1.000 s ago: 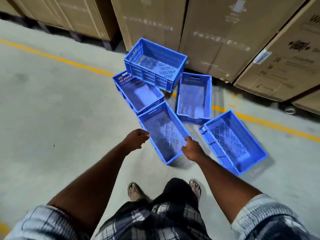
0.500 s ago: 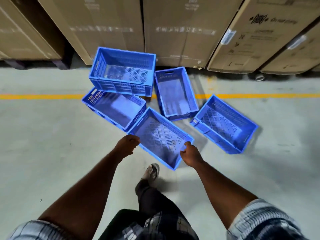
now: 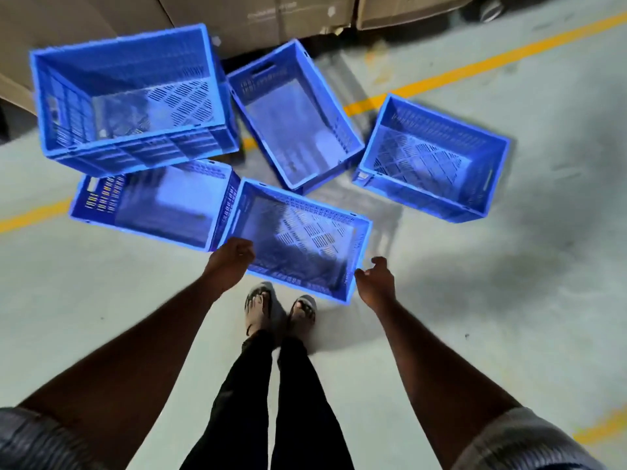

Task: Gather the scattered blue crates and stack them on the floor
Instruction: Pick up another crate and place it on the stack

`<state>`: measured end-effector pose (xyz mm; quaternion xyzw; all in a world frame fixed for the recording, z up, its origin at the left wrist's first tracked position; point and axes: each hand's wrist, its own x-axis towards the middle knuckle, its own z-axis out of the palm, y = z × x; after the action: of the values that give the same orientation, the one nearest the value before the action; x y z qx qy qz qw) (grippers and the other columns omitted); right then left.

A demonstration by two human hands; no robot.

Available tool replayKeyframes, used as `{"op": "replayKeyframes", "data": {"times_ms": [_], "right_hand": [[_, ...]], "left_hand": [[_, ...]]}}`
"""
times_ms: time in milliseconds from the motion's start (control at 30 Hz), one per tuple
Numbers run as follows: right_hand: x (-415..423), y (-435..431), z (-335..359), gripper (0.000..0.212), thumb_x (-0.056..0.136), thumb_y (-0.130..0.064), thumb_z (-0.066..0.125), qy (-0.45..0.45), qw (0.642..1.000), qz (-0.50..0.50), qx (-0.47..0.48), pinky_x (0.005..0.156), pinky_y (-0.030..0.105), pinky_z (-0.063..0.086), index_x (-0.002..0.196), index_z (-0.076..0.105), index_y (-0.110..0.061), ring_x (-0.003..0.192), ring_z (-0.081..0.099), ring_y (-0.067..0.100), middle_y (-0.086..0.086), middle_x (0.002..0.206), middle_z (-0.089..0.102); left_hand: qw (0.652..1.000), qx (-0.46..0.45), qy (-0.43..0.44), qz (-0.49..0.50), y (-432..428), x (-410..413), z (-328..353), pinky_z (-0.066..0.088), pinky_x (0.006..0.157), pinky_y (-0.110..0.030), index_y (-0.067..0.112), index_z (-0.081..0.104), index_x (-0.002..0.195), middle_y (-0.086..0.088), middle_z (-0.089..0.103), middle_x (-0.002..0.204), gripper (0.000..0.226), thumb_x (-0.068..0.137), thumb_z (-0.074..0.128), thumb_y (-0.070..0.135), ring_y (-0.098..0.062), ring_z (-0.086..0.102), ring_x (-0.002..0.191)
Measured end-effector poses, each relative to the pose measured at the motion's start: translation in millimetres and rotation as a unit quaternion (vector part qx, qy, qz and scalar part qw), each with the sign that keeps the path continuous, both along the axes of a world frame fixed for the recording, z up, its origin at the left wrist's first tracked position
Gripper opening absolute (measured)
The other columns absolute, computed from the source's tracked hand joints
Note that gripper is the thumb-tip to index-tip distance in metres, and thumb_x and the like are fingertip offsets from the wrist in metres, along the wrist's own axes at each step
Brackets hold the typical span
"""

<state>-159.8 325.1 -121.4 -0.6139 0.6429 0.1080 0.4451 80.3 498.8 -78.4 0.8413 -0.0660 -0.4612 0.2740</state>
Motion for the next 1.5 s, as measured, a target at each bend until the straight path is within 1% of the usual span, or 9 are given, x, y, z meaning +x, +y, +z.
{"op": "replayKeyframes", "data": {"times_ms": [133,333,500,700,833,1000,1100,1267,1500], "right_hand": [[-2.5,-25.6,-110.1,0.051,0.09,-0.021,0.06,0.04,0.997,-0.063,0.009,0.091,0.032,0.042,0.133,0.043,0.0,0.116,0.058,0.034,0.021,0.122,0.063],[-12.2,-37.5,-249.1,0.052,0.088,-0.023,0.063,0.083,0.993,-0.075,0.022,0.092,0.032,0.042,0.132,0.044,0.0,0.116,0.057,0.034,0.02,0.122,0.063],[-1.0,-46.6,-312.2,0.053,0.087,-0.023,0.064,0.111,0.988,-0.11,-0.019,0.097,0.041,0.043,0.129,0.045,0.002,0.116,0.054,0.041,0.028,0.129,0.051],[10.9,-47.8,-356.9,0.045,0.087,-0.027,0.064,0.135,0.982,-0.131,-0.021,0.097,0.045,0.044,0.12,0.049,-0.001,0.115,0.056,0.042,0.025,0.124,0.058],[12.0,-50.2,-384.5,0.031,0.092,-0.031,0.052,0.109,0.978,-0.176,-0.03,0.09,0.052,0.05,0.11,0.053,-0.006,0.102,0.063,0.044,0.026,0.111,0.064],[-30.5,-49.9,-456.2,0.042,0.078,-0.059,0.046,0.075,0.971,-0.214,-0.073,0.076,0.055,0.055,0.087,0.049,-0.018,0.082,0.067,0.039,0.018,0.09,0.069],[-14.3,-48.5,-428.6,0.051,0.077,-0.061,0.048,0.079,0.968,-0.227,-0.071,0.079,0.056,0.054,0.094,0.056,-0.013,0.087,0.067,0.042,0.019,0.093,0.07],[-2.4,-41.1,-367.4,0.037,0.097,-0.03,0.052,0.12,0.967,-0.216,-0.063,0.092,0.044,0.042,0.108,0.056,0.005,0.108,0.058,0.045,0.03,0.112,0.063],[-16.6,-37.8,-284.2,0.041,0.092,-0.042,0.05,0.113,0.968,-0.218,-0.057,0.089,0.046,0.048,0.107,0.061,-0.006,0.104,0.061,0.044,0.026,0.11,0.066]], "left_hand": [[0.996,0.046,-0.058,-0.055,-29.7,15.2,-119.6,0.046,0.088,-0.032,0.012,0.058,0.123,-0.01,0.063,0.118,0.035,0.09,0.059,0.022,-0.03,0.061,0.11],[0.982,0.073,-0.162,-0.059,-14.3,53.2,-255.3,0.053,0.082,-0.039,0.015,0.066,0.104,-0.013,0.07,0.103,0.023,0.082,0.061,0.012,-0.033,0.065,0.094],[0.969,0.121,-0.208,-0.063,-7.3,88.4,-307.5,0.039,0.098,-0.035,0.008,0.058,0.122,-0.021,0.055,0.124,0.04,0.082,0.063,0.009,-0.035,0.054,0.113],[0.965,0.15,-0.208,-0.062,-19.0,124.0,-357.5,0.038,0.1,-0.037,0.003,0.048,0.13,-0.022,0.052,0.128,0.053,0.082,0.067,0.016,-0.037,0.051,0.118],[0.971,0.168,-0.158,-0.055,-32.9,143.7,-391.6,0.049,0.09,-0.042,0.005,0.046,0.124,-0.023,0.059,0.12,0.053,0.081,0.07,0.025,-0.039,0.059,0.109],[0.97,0.184,-0.157,-0.033,-30.0,157.1,-419.1,0.056,0.076,-0.042,0.013,0.056,0.109,-0.019,0.067,0.101,0.04,0.076,0.063,0.036,-0.037,0.067,0.091],[0.968,0.191,-0.156,-0.049,-22.5,159.2,-423.3,0.057,0.08,-0.046,0.015,0.057,0.109,-0.019,0.068,0.103,0.044,0.073,0.06,0.039,-0.038,0.067,0.094],[0.969,0.186,-0.148,-0.065,-10.7,139.9,-397.3,0.051,0.081,-0.042,0.007,0.055,0.109,-0.022,0.066,0.105,0.035,0.085,0.063,0.032,-0.038,0.063,0.098],[0.977,0.15,-0.143,-0.05,8.0,127.5,-322.4,0.054,0.076,-0.043,0.016,0.06,0.103,-0.016,0.07,0.092,0.038,0.079,0.059,0.045,-0.034,0.067,0.088]]}}
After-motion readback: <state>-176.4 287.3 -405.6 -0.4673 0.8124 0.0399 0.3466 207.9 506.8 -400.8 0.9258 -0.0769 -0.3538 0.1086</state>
